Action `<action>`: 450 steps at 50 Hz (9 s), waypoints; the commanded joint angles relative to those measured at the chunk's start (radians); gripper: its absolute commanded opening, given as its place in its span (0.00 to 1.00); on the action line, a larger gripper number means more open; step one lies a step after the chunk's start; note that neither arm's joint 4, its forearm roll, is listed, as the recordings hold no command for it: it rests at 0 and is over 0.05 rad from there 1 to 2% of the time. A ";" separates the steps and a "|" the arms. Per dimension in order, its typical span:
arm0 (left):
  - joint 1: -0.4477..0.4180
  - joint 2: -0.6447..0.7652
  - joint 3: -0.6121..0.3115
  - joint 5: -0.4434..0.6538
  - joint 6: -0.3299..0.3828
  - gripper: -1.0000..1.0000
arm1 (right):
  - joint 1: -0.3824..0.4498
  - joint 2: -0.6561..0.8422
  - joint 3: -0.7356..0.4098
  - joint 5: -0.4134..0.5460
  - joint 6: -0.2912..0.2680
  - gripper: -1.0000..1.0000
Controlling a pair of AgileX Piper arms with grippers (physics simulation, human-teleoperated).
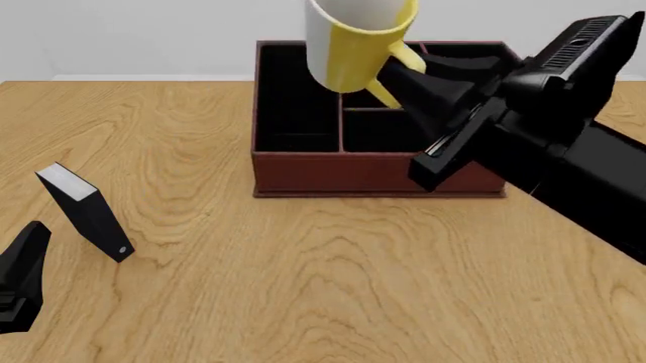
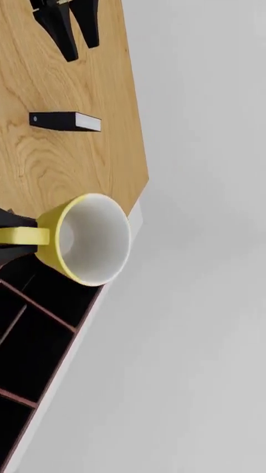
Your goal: Pick up the yellow and white mug and place it to the right of the caddy.
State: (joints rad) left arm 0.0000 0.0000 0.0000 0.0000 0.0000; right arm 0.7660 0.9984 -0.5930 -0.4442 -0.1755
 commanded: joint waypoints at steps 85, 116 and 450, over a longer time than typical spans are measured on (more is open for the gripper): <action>0.000 0.000 0.000 0.000 0.000 1.00 | -0.365 -0.441 -0.026 0.330 0.008 0.00; 0.000 0.000 0.000 0.000 0.000 1.00 | -0.492 -0.444 -0.008 0.309 0.019 0.00; 0.000 0.000 0.000 0.000 0.000 1.00 | -0.994 0.873 0.114 -0.618 0.156 0.00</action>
State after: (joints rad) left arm 0.0000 0.0000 0.0000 0.0000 0.0000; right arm -0.2262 1.8422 -0.4579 -1.0552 -0.0349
